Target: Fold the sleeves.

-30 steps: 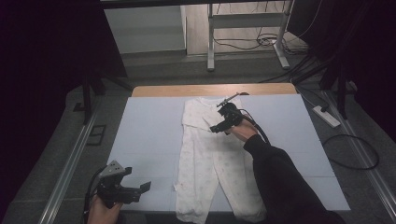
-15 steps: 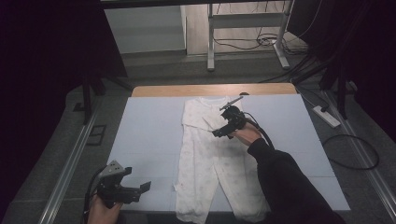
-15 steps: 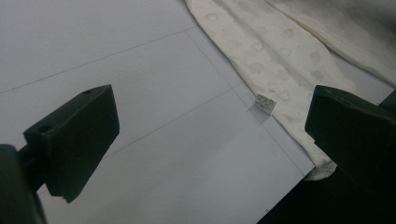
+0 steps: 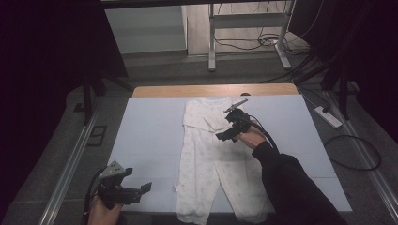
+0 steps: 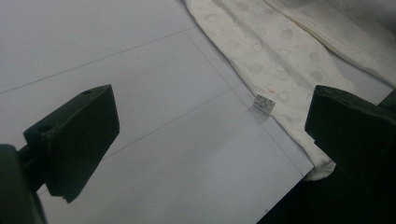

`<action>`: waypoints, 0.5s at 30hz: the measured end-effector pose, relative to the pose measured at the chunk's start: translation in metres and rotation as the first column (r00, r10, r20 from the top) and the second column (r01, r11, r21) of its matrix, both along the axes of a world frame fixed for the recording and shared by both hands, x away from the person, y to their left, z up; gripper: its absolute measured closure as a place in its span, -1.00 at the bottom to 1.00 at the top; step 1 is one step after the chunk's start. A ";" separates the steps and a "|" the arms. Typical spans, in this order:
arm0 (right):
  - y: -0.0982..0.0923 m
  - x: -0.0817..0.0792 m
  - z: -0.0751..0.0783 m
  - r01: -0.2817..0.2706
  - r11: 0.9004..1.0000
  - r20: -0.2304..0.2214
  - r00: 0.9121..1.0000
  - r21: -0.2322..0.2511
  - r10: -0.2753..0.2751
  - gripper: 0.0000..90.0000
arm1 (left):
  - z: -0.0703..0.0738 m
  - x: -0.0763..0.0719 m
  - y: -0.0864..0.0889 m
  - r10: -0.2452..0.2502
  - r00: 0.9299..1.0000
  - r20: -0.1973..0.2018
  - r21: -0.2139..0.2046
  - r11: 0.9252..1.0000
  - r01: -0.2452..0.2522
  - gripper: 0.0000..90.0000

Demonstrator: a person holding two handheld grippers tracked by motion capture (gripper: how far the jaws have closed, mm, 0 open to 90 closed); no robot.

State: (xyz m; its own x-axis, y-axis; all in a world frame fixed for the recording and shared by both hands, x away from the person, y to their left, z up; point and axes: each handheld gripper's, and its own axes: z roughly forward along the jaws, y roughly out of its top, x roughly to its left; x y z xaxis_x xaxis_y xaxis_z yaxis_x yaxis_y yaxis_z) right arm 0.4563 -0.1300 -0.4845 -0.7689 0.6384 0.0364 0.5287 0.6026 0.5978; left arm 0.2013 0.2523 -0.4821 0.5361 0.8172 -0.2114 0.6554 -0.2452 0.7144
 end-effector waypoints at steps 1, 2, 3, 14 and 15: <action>0.000 -0.001 0.000 -0.002 1.000 -0.002 1.000 -0.003 0.002 -1.00 | 0.000 0.000 0.000 0.000 1.000 0.000 0.001 1.000 0.000 -0.94; 0.000 -0.002 0.001 -0.005 1.000 -0.004 1.000 -0.007 0.005 -1.00 | 0.000 0.000 0.000 0.000 1.000 0.000 0.000 1.000 0.000 -0.94; -0.001 -0.003 0.001 -0.004 1.000 -0.003 1.000 -0.012 0.004 -1.00 | 0.000 0.000 0.000 0.000 1.000 0.000 0.000 1.000 0.000 -0.94; -0.009 -0.014 0.007 -0.028 1.000 -0.003 1.000 -0.001 0.028 -1.00 | 0.000 0.000 0.000 0.002 1.000 0.001 -0.003 1.000 -0.002 -0.94; -0.010 -0.016 0.007 -0.029 1.000 0.001 1.000 -0.006 0.029 -1.00 | 0.000 0.000 0.000 0.000 1.000 0.001 -0.002 1.000 0.000 -0.94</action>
